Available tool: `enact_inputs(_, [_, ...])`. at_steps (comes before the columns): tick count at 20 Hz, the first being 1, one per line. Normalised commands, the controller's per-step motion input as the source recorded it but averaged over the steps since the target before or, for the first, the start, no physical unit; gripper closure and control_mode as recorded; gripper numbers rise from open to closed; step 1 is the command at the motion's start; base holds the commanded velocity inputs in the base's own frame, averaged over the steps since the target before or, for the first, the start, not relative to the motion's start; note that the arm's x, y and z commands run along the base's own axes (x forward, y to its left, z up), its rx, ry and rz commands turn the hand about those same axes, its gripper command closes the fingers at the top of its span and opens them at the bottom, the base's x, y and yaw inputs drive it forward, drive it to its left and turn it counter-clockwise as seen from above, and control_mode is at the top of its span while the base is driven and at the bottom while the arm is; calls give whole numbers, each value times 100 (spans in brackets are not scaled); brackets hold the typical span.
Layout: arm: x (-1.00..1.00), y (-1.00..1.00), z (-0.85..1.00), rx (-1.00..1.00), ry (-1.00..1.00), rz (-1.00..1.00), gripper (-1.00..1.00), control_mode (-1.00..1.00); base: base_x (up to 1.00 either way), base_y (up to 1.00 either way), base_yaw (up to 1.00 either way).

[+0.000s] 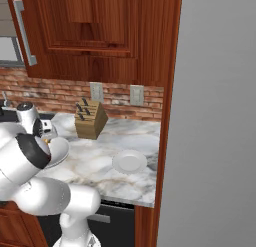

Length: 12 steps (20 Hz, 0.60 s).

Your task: Remove the orange from the bowl and place it on the small plate. Then place the bowl with only the chicken drumstick in the microwave, close the door, and press the start button to microwave the chicken drumstick.

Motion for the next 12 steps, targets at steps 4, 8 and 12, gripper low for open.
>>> enact_inputs(4, [20,13,-22,0,0,4,-100,-100,0,0,0])
enact_inputs(8, [19,17,-18,0,0,1,-100,-100,0,0,0])
enact_inputs(12, [0,0,-17,0,0,0,-100,-100,0,0,0])
